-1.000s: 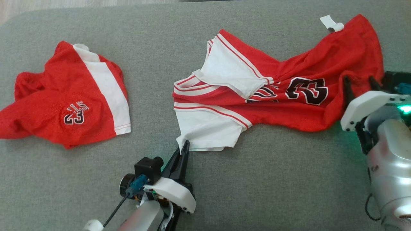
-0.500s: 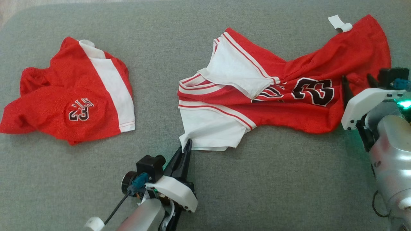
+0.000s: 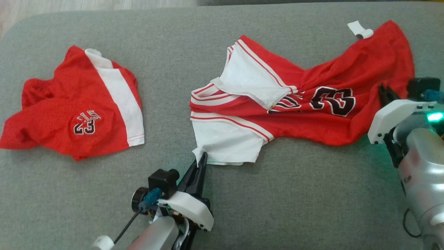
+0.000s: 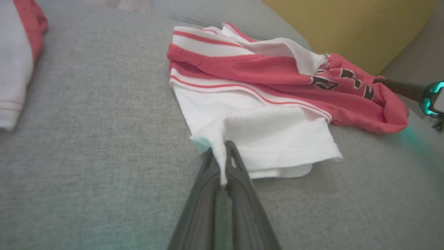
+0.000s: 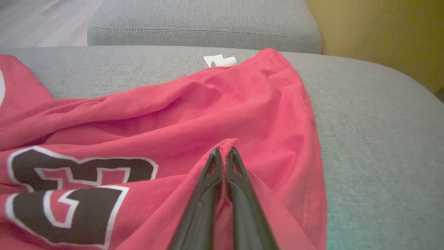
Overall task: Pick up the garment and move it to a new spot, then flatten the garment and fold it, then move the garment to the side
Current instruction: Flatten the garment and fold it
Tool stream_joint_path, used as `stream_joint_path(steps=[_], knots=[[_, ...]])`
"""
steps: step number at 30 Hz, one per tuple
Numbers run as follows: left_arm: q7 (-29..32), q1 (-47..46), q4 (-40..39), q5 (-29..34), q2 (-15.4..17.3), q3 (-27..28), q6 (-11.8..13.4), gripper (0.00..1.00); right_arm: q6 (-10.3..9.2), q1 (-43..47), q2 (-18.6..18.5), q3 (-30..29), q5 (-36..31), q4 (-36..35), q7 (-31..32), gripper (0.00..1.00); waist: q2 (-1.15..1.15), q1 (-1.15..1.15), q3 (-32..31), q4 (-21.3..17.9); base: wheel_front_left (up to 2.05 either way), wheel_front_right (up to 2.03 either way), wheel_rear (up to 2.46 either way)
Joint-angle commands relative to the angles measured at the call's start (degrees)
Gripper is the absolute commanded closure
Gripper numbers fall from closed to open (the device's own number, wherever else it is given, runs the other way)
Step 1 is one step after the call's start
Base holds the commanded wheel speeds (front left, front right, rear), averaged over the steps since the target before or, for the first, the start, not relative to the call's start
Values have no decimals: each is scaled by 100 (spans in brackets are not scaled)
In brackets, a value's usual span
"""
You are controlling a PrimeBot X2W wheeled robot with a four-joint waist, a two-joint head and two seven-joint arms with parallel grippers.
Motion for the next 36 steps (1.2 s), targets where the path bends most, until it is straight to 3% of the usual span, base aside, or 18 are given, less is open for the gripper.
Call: stream_joint_path(steps=[1,9,14,26,36], knots=[[-71,-112,-124,-30,2,175,22,100,-4,-163,-42,135,47,-117,-100,100,0,0,-59,-42,0,0,0],[-72,42,-444,-24,127,624,84,100,-4,-119,-62,270,406,-321,-324,100,0,0,-505,-357,0,0,0],[-72,8,-984,22,346,1047,120,100,-4,-146,-77,451,883,-882,-350,100,0,0,-771,-608,0,0,0],[257,-1153,-2831,-304,1110,2125,167,100,-4,179,-397,717,1846,-3771,-195,100,0,0,-1228,-812,0,0,0],[632,-1931,-3975,-429,1416,2595,429,100,-4,466,-138,355,1799,-5698,265,100,0,0,-1506,-874,0,0,0]])
